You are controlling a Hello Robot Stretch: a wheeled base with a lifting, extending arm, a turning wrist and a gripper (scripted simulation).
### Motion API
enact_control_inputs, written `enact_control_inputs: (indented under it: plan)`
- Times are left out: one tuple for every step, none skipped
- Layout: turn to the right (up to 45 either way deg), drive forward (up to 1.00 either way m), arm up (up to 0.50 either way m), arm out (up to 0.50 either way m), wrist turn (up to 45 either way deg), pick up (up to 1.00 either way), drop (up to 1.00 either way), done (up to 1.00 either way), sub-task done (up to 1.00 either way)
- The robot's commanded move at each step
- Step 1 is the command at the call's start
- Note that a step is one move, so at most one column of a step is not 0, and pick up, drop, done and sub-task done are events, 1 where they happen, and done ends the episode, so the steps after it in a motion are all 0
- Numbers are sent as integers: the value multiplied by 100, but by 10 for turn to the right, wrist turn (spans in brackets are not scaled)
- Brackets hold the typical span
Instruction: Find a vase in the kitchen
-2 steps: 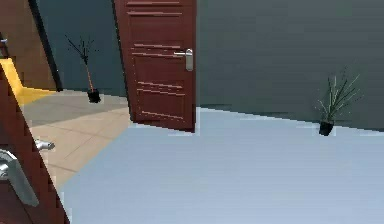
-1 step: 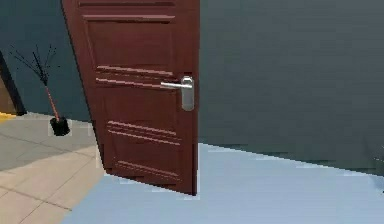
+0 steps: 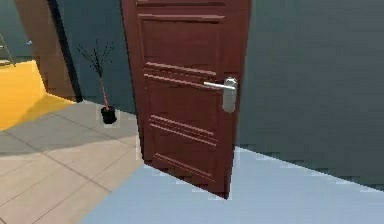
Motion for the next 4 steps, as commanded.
enact_control_inputs:
  plan:
    - [0,5,0,0,0,0,0,0,0]
    - [-450,0,0,0,0,0,0,0,0]
    - [0,100,0,0,0,0,0,0,0]
    - [0,100,0,0,0,0,0,0,0]
